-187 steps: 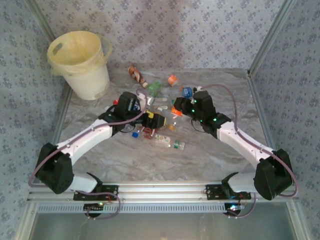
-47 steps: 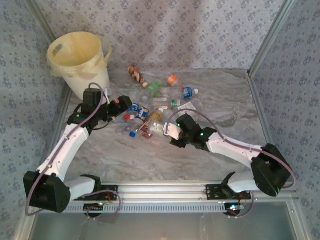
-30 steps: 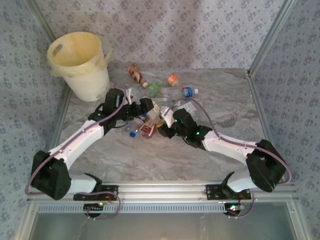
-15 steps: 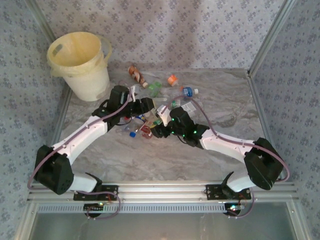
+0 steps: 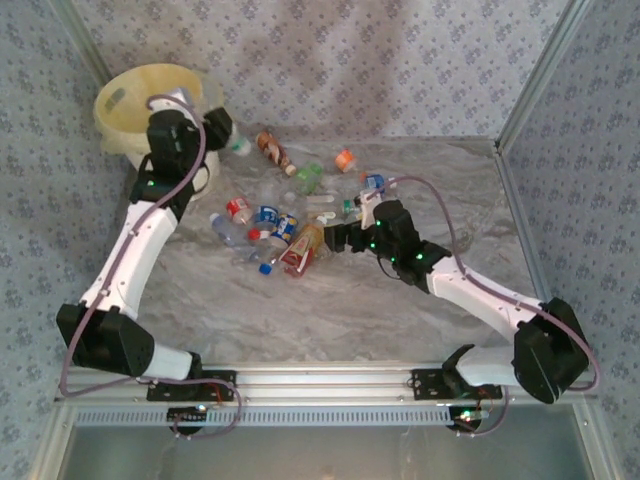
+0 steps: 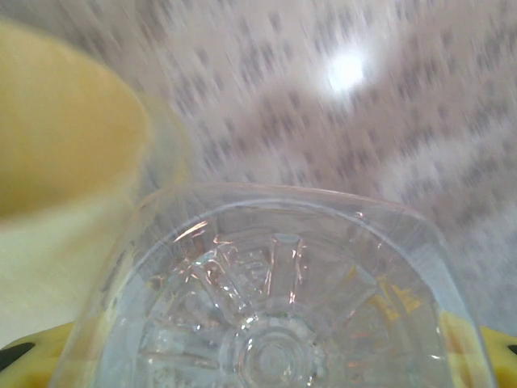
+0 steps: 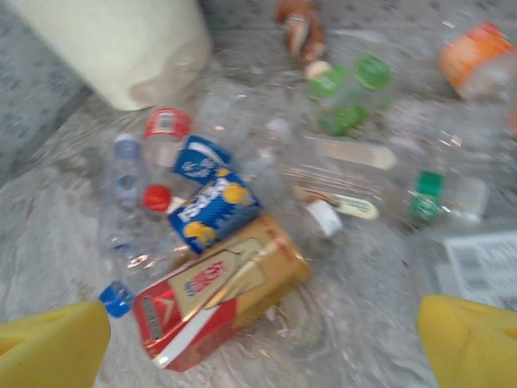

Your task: Put the plastic bottles in the bin

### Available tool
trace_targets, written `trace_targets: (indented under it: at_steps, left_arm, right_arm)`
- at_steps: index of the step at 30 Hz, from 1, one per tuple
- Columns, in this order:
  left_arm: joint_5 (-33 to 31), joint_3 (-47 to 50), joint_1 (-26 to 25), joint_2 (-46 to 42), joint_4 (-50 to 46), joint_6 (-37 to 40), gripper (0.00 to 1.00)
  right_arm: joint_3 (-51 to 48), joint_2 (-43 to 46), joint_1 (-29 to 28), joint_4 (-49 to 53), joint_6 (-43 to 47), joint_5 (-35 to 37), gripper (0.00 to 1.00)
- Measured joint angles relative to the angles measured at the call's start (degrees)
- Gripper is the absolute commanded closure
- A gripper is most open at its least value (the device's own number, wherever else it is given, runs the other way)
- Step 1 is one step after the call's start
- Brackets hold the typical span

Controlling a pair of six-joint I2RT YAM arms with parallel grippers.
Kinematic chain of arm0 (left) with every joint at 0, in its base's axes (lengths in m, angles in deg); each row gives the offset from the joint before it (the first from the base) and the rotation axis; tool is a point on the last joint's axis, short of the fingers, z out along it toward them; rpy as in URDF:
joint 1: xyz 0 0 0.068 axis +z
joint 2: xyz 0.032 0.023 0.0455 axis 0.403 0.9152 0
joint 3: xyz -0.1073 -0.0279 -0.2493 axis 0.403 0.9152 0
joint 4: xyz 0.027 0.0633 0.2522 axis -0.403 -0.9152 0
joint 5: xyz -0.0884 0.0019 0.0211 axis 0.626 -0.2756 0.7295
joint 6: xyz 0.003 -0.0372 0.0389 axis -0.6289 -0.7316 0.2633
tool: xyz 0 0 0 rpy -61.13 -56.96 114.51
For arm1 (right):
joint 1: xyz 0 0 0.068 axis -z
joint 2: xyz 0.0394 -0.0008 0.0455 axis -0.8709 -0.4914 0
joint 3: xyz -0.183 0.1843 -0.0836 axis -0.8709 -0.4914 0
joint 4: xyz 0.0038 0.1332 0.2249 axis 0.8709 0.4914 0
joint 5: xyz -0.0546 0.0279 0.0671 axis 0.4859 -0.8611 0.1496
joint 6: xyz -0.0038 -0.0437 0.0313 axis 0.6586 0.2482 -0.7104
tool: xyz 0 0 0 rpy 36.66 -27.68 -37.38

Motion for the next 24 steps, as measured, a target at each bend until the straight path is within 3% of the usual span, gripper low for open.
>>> trace_targets:
  at_steps: [6,13,24]
  left_arm:
    - [-7.65,-8.07,9.31,5.4,5.42,4.81,0.49]
    - [-9.38,-13.57,19.5,13.0,5.55,4.63,0.49]
    - [-5.57,-20.96,23.23,22.73,0.92,8.85,0.45]
  right_arm:
    - [-4.17,4.5,5.86,0.63,-7.96,1.11,0.0]
    - [-7.43,8.11,7.26,0.74,-10.93,1.64,0.0]
    - [-7.61,10.01,7.45,1.79,-11.13,3.08,0.0]
